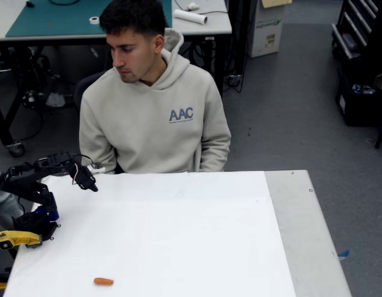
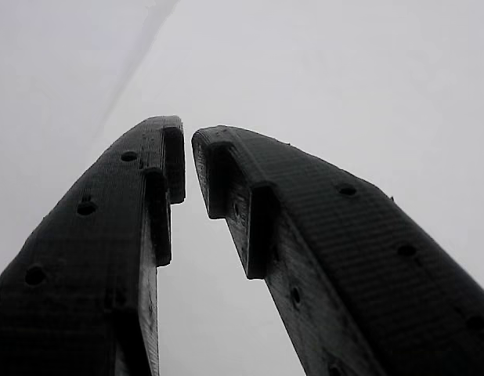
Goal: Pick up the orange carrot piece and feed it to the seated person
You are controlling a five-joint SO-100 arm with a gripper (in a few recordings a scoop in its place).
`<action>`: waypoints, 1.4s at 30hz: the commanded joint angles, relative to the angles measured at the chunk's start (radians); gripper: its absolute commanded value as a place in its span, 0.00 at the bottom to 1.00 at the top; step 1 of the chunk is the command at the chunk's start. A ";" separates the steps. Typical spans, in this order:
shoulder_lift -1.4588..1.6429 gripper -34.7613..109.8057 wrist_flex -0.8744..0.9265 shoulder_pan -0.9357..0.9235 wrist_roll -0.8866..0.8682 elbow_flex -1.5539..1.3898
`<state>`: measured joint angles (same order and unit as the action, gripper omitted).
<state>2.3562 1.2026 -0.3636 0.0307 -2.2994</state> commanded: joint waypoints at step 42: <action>-0.815 0.23 0.008 -0.857 0.446 0.775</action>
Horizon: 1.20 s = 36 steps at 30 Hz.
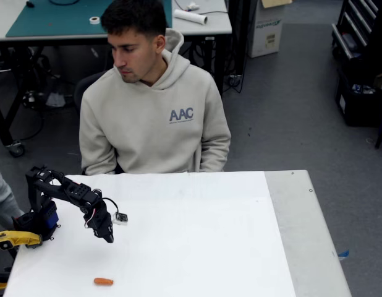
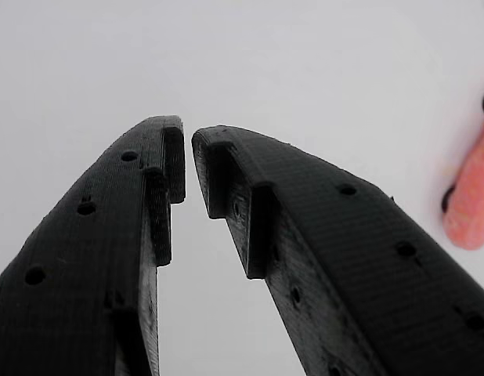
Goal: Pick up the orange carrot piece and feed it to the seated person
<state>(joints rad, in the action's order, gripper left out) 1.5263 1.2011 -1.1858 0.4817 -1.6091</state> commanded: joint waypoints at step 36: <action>-0.189 0.23 0.009 -0.288 -0.147 0.411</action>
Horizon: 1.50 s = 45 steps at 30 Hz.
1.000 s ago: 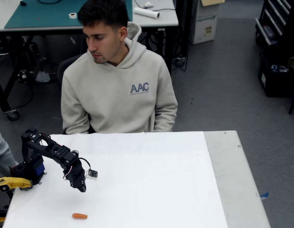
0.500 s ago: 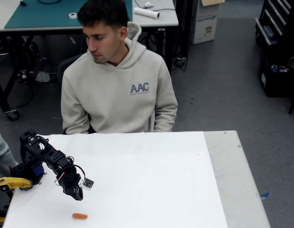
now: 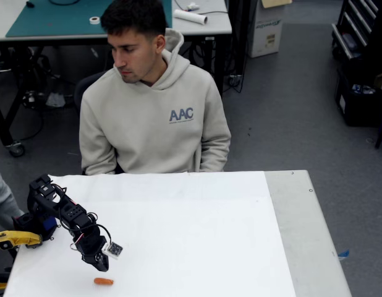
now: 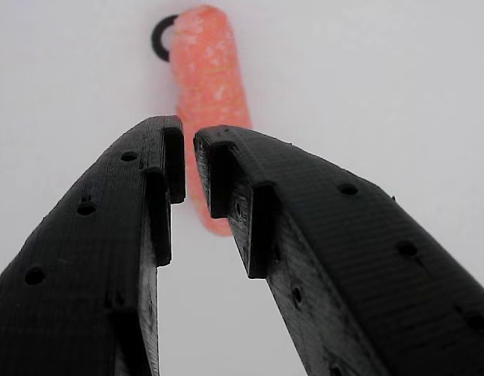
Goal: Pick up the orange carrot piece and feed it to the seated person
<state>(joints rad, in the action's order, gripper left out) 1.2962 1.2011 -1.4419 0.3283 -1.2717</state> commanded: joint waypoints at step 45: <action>-0.049 0.39 0.009 -0.048 0.008 0.069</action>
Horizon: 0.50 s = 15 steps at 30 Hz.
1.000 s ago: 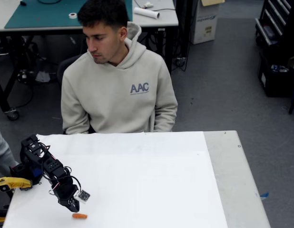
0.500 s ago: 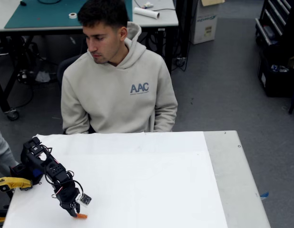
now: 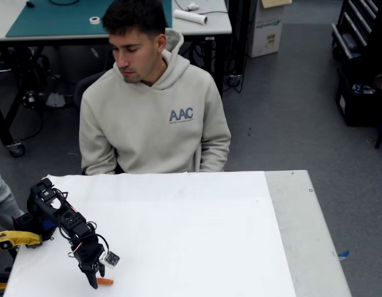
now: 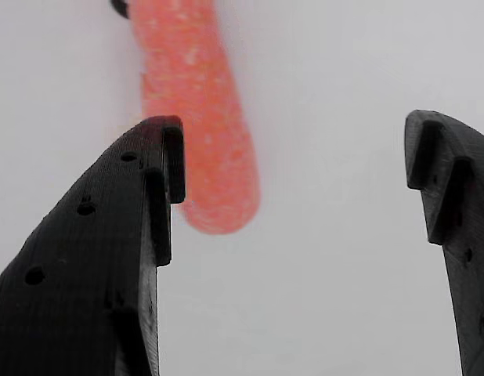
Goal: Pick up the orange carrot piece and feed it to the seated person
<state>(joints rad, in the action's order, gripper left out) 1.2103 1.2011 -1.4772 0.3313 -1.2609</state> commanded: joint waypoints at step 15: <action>-0.066 0.39 0.009 -0.011 0.005 0.063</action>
<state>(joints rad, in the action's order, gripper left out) 1.1075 1.2011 -1.4788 0.3252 -1.2579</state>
